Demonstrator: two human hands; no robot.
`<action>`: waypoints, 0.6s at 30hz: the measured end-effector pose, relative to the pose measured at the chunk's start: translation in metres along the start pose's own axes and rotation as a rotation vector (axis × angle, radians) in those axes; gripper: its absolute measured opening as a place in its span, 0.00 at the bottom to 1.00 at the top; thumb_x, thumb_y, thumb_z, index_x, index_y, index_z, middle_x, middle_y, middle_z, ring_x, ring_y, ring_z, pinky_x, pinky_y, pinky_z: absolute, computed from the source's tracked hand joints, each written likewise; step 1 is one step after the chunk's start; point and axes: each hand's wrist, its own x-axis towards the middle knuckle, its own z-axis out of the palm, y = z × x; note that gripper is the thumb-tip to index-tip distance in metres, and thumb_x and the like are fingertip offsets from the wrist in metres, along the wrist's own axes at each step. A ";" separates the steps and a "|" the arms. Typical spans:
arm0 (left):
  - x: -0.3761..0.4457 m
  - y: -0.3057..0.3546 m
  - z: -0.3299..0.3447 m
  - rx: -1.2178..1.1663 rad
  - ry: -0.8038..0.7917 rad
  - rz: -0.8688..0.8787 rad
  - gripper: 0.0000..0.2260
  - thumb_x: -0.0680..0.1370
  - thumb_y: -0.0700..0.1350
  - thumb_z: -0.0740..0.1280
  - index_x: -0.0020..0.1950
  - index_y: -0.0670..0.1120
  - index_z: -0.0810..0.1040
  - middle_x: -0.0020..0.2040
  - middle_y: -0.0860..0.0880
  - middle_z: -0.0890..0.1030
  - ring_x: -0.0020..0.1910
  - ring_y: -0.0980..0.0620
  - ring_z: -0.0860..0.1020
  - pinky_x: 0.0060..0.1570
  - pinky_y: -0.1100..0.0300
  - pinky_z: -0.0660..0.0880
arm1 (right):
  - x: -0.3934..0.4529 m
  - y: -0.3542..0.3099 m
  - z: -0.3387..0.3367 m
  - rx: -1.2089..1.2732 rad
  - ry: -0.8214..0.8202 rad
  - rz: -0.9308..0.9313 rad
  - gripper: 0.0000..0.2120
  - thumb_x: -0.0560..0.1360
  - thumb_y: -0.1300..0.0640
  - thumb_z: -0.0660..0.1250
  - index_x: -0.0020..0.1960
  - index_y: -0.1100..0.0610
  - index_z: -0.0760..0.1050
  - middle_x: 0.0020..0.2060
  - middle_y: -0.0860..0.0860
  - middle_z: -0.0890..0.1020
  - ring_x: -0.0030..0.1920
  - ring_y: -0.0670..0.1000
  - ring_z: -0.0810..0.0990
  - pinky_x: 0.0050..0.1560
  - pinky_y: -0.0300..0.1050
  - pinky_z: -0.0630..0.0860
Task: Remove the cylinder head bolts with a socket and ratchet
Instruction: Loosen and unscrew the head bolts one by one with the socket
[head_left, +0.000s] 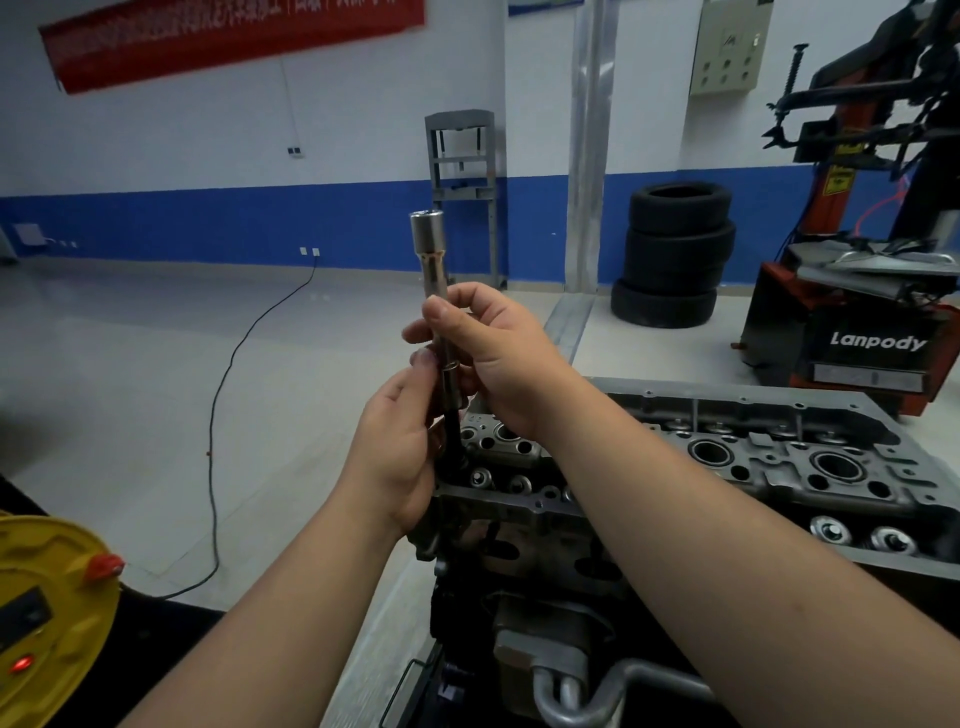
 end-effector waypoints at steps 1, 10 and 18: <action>0.000 0.000 -0.001 0.024 -0.012 -0.009 0.16 0.81 0.60 0.62 0.47 0.56 0.88 0.46 0.52 0.87 0.46 0.58 0.84 0.43 0.64 0.79 | 0.000 0.000 0.000 0.007 -0.013 0.007 0.04 0.81 0.55 0.66 0.51 0.56 0.75 0.43 0.51 0.86 0.42 0.50 0.84 0.40 0.43 0.81; 0.001 -0.002 0.001 -0.054 0.084 0.038 0.11 0.73 0.50 0.71 0.49 0.44 0.78 0.38 0.51 0.84 0.37 0.58 0.83 0.37 0.65 0.79 | -0.001 0.001 0.001 -0.038 -0.007 0.012 0.04 0.79 0.55 0.69 0.51 0.53 0.82 0.41 0.46 0.83 0.43 0.49 0.81 0.50 0.48 0.78; 0.003 -0.002 -0.001 0.024 -0.017 -0.043 0.17 0.83 0.57 0.60 0.52 0.52 0.87 0.53 0.46 0.86 0.52 0.52 0.83 0.54 0.52 0.75 | -0.001 0.000 0.004 -0.035 0.000 -0.006 0.04 0.81 0.56 0.65 0.52 0.57 0.75 0.45 0.52 0.86 0.47 0.50 0.84 0.47 0.44 0.82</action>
